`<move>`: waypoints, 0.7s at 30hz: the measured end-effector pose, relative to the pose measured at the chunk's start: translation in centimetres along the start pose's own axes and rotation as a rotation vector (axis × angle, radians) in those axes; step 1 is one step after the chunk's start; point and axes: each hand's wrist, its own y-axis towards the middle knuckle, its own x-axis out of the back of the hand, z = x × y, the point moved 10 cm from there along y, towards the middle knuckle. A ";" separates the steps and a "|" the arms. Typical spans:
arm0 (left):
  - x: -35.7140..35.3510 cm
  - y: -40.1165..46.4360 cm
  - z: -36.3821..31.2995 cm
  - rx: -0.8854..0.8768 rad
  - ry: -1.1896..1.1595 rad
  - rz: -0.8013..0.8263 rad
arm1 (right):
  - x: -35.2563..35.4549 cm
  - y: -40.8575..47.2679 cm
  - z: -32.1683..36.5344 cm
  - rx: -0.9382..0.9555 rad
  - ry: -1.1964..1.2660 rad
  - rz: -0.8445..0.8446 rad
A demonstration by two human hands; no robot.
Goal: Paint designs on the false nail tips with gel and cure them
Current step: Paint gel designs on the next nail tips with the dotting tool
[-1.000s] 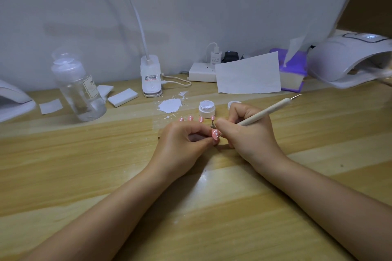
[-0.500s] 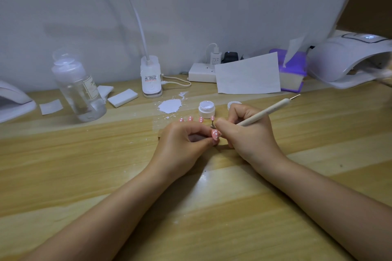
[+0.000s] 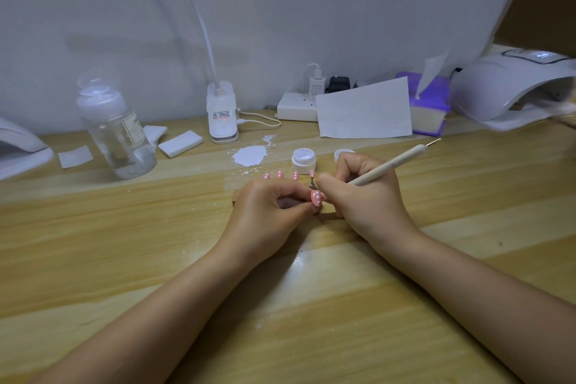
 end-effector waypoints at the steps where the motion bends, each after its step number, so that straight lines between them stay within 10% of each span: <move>1: 0.0 0.0 0.0 0.003 -0.005 0.001 | 0.0 0.0 0.0 0.000 0.000 0.000; 21: 0.1 0.0 0.1 0.010 0.018 -0.009 | 0.1 -0.1 0.1 0.006 -0.003 0.001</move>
